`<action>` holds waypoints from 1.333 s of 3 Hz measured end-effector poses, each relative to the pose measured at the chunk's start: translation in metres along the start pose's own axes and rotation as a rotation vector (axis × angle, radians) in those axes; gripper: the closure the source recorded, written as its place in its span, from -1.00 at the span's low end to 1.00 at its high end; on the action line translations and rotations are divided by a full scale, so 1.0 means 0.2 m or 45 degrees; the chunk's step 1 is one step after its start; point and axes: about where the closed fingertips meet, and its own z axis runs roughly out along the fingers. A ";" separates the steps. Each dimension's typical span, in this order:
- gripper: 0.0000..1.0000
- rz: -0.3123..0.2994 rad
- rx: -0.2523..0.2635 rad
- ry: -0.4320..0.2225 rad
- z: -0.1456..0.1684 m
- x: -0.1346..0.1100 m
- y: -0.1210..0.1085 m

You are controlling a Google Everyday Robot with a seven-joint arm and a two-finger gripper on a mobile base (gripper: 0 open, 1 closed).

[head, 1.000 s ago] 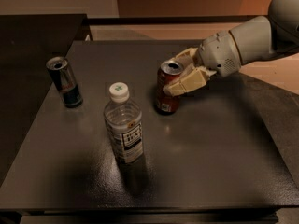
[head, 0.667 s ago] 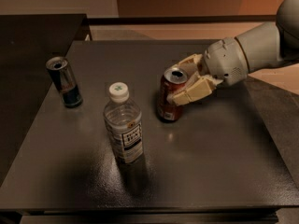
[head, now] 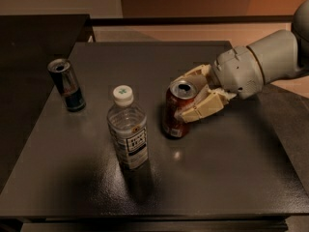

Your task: Move coke can near blue plastic bottle

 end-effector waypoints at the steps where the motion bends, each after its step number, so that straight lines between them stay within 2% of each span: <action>1: 1.00 -0.007 -0.023 -0.007 0.01 -0.02 0.04; 3: 1.00 -0.003 -0.039 -0.005 0.03 -0.01 0.05; 4: 1.00 0.005 -0.083 -0.008 0.09 0.00 0.09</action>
Offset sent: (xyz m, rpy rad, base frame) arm 0.0195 -0.0183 -0.0011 -0.0234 0.0207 -0.0612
